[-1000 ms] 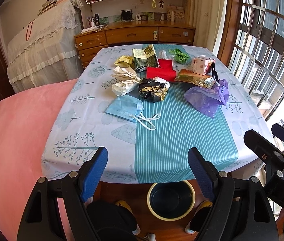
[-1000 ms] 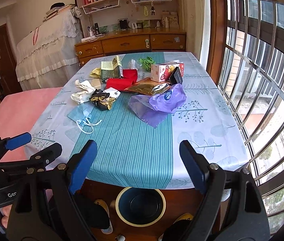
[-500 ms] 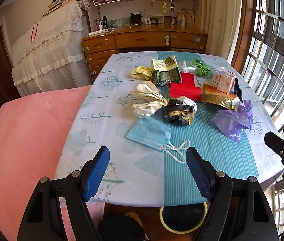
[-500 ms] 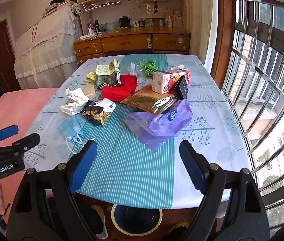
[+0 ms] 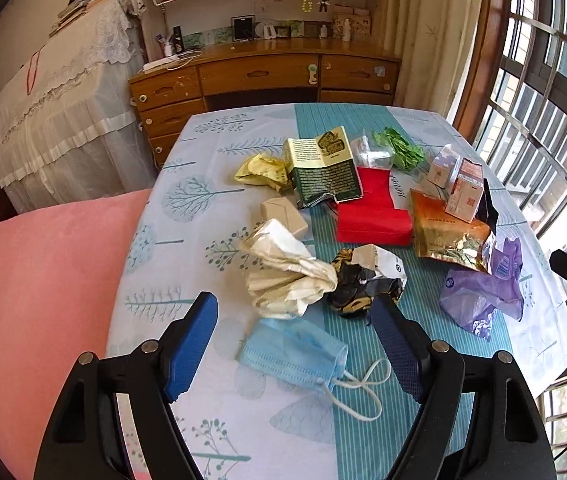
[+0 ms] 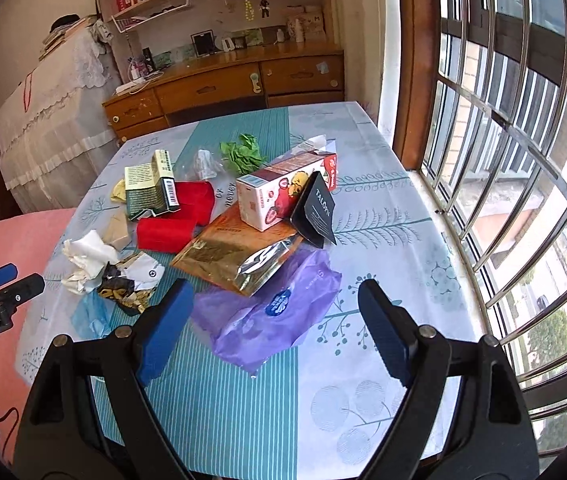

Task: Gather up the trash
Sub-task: 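Grasp the black-and-white wrapper with the left tool while the right tool grasps the purple bag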

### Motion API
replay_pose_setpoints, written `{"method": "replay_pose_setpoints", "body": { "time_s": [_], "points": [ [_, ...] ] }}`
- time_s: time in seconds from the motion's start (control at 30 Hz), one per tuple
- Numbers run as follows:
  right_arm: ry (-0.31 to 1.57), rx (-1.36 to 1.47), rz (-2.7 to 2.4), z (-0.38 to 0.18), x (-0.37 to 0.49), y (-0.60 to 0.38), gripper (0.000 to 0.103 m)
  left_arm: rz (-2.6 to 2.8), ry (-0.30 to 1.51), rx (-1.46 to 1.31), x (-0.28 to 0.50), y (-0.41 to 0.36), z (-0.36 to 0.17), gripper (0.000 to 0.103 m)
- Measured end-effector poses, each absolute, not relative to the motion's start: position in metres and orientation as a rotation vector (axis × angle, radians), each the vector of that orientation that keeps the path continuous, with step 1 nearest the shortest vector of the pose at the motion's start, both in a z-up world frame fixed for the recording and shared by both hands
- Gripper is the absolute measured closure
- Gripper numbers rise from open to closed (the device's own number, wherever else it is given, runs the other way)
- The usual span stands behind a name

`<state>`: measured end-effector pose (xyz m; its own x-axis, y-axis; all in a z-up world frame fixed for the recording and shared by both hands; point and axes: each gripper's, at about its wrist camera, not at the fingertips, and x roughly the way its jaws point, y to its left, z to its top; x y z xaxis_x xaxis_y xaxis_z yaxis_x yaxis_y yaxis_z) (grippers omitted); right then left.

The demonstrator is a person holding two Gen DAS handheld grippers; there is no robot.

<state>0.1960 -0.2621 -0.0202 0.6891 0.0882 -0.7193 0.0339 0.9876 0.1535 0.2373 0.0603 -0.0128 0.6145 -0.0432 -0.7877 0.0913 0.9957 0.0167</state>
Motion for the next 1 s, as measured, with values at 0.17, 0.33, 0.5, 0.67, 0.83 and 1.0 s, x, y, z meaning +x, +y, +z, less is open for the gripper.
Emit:
{"method": "replay_pose_setpoints", "body": {
  "time_s": [0.17, 0.33, 0.5, 0.67, 0.83, 1.0],
  "points": [
    [0.904, 0.274, 0.039, -0.05, 0.227, -0.287, 0.021, -0.172, 0.987, 0.095, 0.281, 0.027, -0.038, 0.022],
    [0.985, 0.33, 0.096, -0.086, 0.239, -0.282, 0.021, -0.225, 1.024, 0.145, 0.306, -0.008, -0.065, 0.022],
    [1.037, 0.353, 0.13, -0.115, 0.246, -0.266, 0.02, -0.242, 1.03, 0.232, 0.317, -0.035, -0.081, 0.022],
    [1.038, 0.311, 0.126, -0.129, 0.253, -0.249, 0.02, -0.257, 1.032, 0.284, 0.321, -0.046, -0.088, 0.022],
    [1.002, 0.277, 0.127, -0.131, 0.253, -0.242, 0.036, -0.301, 1.061, 0.27, 0.329, -0.043, -0.082, 0.022],
    [0.978, 0.268, 0.157, -0.132, 0.249, -0.242, 0.05, -0.397, 1.09, 0.18, 0.339, -0.033, -0.06, 0.022]
  ]
}}
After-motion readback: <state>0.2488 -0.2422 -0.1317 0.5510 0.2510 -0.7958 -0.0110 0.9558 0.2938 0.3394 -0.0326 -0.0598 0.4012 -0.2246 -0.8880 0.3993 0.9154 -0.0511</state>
